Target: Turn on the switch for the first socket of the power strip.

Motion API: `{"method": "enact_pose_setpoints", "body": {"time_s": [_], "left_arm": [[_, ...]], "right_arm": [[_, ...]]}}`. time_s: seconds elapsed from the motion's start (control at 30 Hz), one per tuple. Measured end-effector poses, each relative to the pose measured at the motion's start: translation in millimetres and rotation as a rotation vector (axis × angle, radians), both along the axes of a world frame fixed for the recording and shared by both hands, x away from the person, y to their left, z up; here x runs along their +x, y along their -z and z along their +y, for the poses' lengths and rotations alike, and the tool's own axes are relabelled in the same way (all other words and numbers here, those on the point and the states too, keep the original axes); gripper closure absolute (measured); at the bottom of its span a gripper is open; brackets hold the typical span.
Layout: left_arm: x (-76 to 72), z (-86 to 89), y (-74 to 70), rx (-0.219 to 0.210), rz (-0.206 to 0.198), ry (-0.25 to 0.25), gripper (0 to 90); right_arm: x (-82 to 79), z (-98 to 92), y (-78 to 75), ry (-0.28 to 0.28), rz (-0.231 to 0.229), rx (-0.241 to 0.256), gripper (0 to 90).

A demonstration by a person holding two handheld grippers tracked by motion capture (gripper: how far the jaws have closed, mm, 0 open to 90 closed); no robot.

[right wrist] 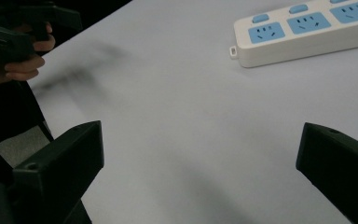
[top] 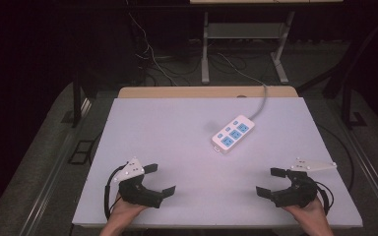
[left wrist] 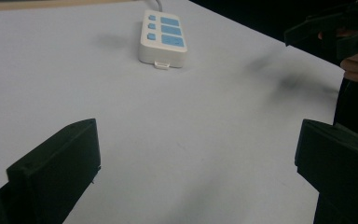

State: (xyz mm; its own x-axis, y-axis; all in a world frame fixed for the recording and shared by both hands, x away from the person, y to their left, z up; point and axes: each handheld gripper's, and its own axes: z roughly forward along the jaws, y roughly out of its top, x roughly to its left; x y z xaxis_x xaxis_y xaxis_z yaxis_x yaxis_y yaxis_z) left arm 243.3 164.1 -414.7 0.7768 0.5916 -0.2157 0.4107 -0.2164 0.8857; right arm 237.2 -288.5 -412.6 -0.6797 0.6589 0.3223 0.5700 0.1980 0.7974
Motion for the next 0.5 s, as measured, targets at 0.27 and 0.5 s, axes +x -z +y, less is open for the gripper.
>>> {"method": "enact_pose_setpoints", "body": {"time_s": [0.27, 0.5], "left_arm": [[-0.1, -0.9, 0.8, 0.005, 0.006, 0.013, 0.0], [0.1, -1.2, 1.1, 0.006, 0.01, 0.02, 0.0]], "right_arm": [[0.6, 0.0, -0.4, -0.013, 0.012, -0.006, 0.4], [1.4, 0.9, 0.2, -0.024, 0.02, -0.012, 0.4]]}}
